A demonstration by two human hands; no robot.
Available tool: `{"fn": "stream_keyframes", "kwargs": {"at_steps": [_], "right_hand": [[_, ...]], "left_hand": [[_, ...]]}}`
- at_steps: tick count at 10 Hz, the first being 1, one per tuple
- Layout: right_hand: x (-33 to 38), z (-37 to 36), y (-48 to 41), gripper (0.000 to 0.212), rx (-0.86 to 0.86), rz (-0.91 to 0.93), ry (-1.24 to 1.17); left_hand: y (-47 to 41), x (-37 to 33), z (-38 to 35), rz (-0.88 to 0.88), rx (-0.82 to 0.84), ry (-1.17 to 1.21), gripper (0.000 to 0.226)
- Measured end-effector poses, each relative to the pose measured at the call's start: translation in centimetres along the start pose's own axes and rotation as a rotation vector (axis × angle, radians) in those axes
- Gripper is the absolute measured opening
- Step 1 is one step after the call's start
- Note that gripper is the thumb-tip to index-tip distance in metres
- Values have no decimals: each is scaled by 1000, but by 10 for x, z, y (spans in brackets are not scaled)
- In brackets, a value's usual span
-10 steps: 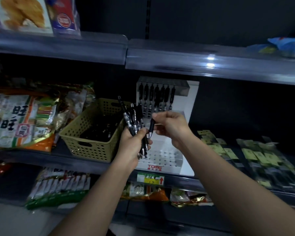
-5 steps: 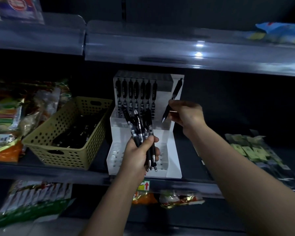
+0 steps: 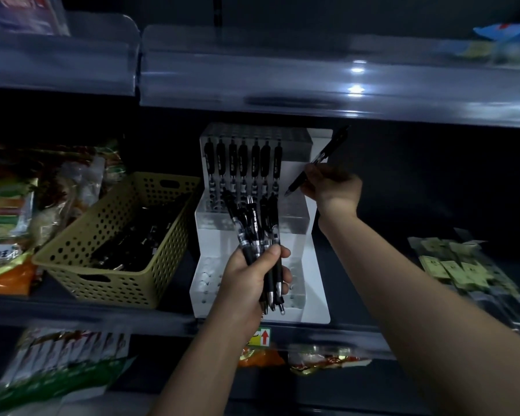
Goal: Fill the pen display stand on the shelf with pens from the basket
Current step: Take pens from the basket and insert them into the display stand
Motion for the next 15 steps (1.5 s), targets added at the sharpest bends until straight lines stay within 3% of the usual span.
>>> {"fn": "stream_keyframes", "kwargs": {"at_steps": [2,5,6,8,11,15], "right_hand": [[-10,-6,-4,20,-46,198,212],[-22,-10,-1,5,-31,305,510],[-25,-8,0,10,-55,296,626],[-31,-7,-4,17,-140,452,870],[-32,-5,-15,21,-133,478,996],[-32,-5,-7,19,-121,521,911]], "left_hand": [[2,-4,1,11,4,12,11],[1,-6,8,4,-9,-3,9],[1,-7,9,-3,-8,-7,8],[1,-7,11,-11,3,-12,9],[1,-7,12,-7,4,-14,10],[0,-7,14,-14,0,-12,12]]}}
Point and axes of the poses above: each hand's wrist, its own y-axis away from the middle knuckle, its own z-axis out of the back of the hand, x = y × z, the point moved 1 cm from there along -y, towards the middle knuckle, and after that the axes turned 11 degrees about -z, right-handed, at the moved point
